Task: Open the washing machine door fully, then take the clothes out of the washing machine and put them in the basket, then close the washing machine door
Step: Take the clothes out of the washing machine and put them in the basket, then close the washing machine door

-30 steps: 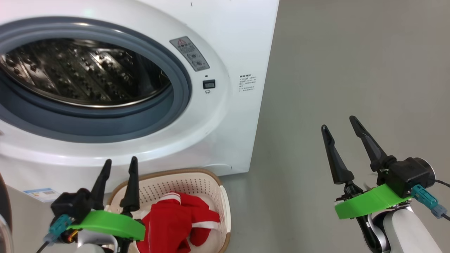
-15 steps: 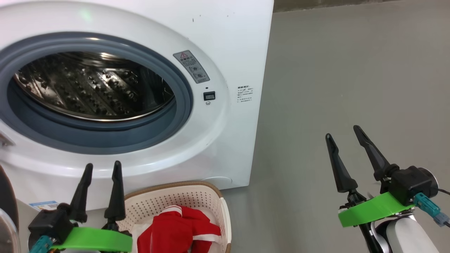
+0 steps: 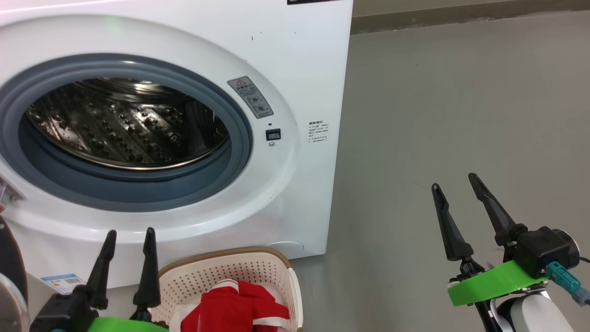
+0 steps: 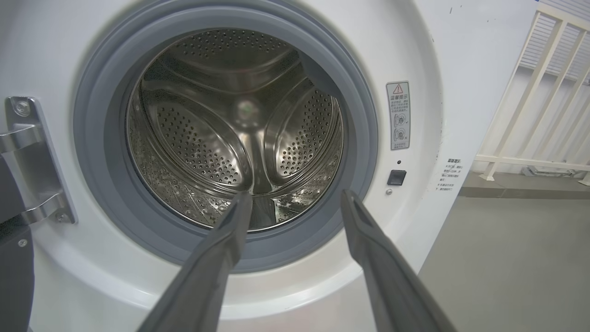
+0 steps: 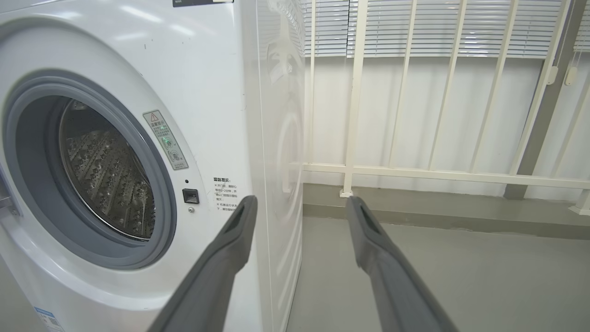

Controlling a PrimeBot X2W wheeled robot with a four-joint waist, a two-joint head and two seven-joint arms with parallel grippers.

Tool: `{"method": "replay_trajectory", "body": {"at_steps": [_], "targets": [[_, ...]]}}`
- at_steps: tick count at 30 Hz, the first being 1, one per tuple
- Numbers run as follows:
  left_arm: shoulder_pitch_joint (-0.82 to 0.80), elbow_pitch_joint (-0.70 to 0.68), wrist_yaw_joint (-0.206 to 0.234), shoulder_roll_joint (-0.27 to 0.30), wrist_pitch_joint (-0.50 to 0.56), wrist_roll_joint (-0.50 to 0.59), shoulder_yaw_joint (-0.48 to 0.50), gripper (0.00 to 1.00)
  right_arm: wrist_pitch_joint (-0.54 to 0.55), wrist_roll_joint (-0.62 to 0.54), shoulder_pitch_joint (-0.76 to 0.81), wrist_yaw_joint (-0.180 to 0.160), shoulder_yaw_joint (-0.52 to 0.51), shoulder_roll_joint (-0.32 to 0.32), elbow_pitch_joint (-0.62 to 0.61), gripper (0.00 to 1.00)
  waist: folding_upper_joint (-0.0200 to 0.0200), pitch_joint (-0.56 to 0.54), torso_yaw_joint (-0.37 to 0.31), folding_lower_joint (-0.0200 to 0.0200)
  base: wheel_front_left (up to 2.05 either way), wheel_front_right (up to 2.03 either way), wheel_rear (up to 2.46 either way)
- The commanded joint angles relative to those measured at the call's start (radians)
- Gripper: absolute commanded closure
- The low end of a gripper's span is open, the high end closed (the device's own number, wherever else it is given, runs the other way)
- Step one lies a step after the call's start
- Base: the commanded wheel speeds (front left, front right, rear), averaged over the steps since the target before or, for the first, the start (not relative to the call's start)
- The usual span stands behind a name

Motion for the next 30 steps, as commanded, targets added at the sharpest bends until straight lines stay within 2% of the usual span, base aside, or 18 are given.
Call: {"method": "replay_trajectory", "body": {"at_steps": [1,30], "targets": [[-0.001,-0.03,0.001,0.018,-0.009,0.009,0.037,0.0,-0.006,-0.008,0.001,0.005,0.017,-0.006,-0.03,0.0,-0.0001,-0.005,0.0,0.0,0.0,0.0,0.0],[0.013,-0.021,0.022,0.018,-0.009,0.019,0.04,0.0,-0.006,-0.008,0.009,0.005,0.022,-0.006,-0.025,0.0,-0.0001,-0.015,-0.001,0.0,-0.01,0.01,0.0]]}}
